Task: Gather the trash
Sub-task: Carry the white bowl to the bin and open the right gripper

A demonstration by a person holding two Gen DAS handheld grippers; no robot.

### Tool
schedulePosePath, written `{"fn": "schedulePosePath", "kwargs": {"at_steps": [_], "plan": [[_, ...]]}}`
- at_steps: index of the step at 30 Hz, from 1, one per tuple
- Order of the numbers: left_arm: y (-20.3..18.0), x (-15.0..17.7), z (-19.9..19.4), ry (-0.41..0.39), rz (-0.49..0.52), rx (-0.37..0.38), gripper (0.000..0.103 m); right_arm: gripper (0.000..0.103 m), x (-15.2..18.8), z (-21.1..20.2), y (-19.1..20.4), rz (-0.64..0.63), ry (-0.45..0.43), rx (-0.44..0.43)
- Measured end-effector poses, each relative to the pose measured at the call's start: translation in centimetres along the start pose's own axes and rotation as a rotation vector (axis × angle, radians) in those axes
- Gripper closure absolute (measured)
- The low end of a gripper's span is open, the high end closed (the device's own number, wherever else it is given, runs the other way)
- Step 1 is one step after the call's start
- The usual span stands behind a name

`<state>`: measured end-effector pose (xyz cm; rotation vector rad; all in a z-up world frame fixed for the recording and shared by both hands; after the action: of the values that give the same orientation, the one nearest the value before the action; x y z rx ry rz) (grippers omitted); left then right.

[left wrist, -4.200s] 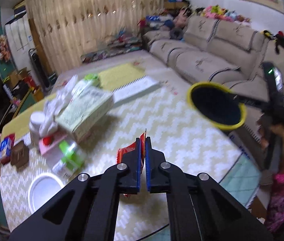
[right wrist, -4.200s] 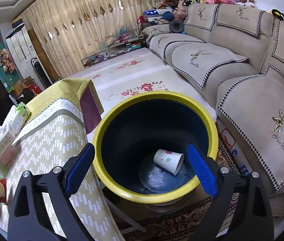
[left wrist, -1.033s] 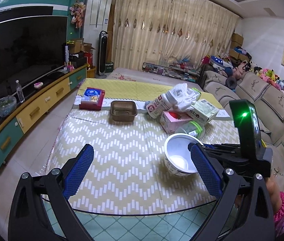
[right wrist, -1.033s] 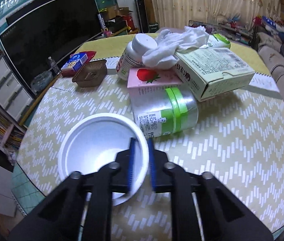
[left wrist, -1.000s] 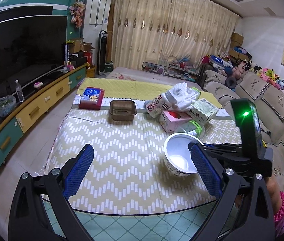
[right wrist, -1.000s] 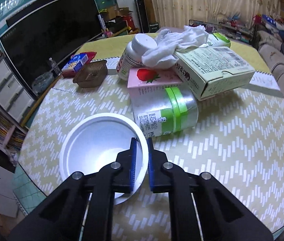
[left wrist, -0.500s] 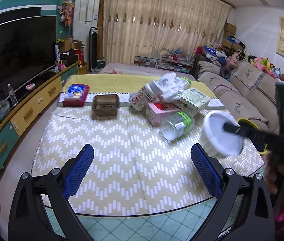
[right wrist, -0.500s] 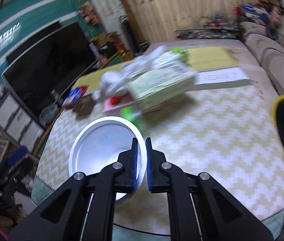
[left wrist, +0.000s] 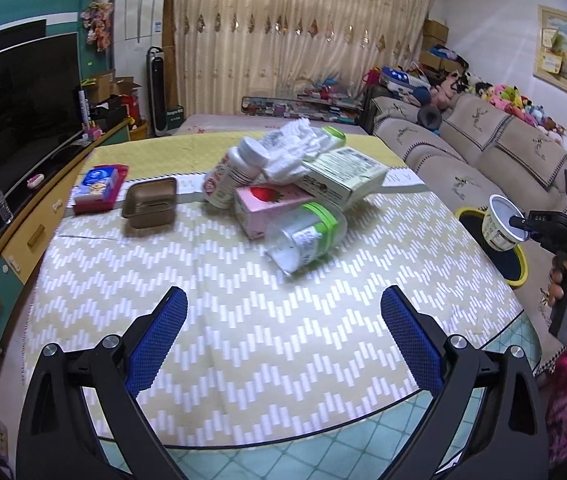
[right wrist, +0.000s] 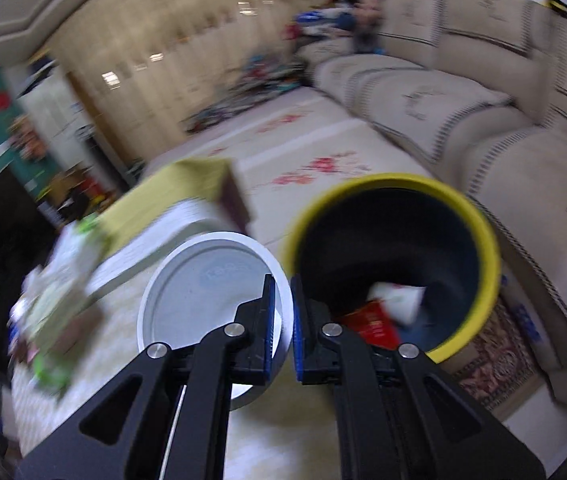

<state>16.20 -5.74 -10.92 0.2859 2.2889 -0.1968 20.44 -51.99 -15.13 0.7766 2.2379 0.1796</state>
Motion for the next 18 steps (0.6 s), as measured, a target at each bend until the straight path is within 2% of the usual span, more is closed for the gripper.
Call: {"fn": "schedulePosePath", "kwargs": {"at_steps": [8, 13, 15, 18], "plan": [[-1.7, -0.7, 2.3, 0.036, 0.029, -0.005, 0.007, 0.094, -2.2, 5.6, -5.8, 0.074, 0.06, 0.118], [-2.3, -0.8, 3.4, 0.06, 0.043, -0.003, 0.007, 0.081, -2.5, 7.0, -7.0, 0.084, 0.063, 0.13], [-2.6, -0.9, 3.8, 0.065, 0.052, -0.004, 0.007, 0.08, -2.5, 6.9, -7.3, 0.084, 0.054, 0.14], [-2.8, -1.0, 4.5, 0.072, 0.062, 0.003, 0.007, 0.078, -1.8, 5.8, -6.7, 0.088, 0.051, 0.097]]}}
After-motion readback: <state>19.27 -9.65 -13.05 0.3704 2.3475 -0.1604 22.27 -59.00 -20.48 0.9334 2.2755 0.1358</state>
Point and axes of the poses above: each gripper's, at about its wrist camera, not at the fingertips, and z roughly the way its jaws point, y to its left, x to its underside, the point moved 5 cm from there along z, roughly the way its jaws point, and after that the axes turned 3 degrees about z, right-handed, at the moved point
